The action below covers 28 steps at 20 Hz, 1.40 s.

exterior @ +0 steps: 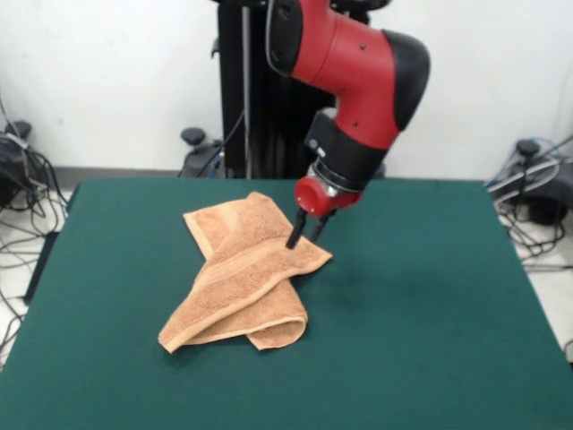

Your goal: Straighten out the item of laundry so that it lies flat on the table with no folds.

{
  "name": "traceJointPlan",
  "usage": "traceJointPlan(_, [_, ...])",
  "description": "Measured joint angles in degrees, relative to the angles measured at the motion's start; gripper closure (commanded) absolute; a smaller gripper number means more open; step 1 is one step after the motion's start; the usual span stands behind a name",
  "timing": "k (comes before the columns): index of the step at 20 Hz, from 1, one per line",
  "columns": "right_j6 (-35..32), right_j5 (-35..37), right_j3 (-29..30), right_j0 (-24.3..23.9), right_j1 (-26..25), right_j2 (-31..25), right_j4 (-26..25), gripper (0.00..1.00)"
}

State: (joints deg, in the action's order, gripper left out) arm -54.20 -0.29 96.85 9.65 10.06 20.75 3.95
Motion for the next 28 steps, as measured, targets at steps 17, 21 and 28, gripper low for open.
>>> traceJointPlan(17, [0.0,21.6,6.8,-11.4,8.3,-11.1,8.0,0.0])
traceJointPlan(21, [0.0,21.8,8.1,-13.0,8.9,-12.9,10.1,0.0])
traceJointPlan(28, [-0.1,20.5,8.3,-8.1,7.8,-10.7,10.6,0.0])
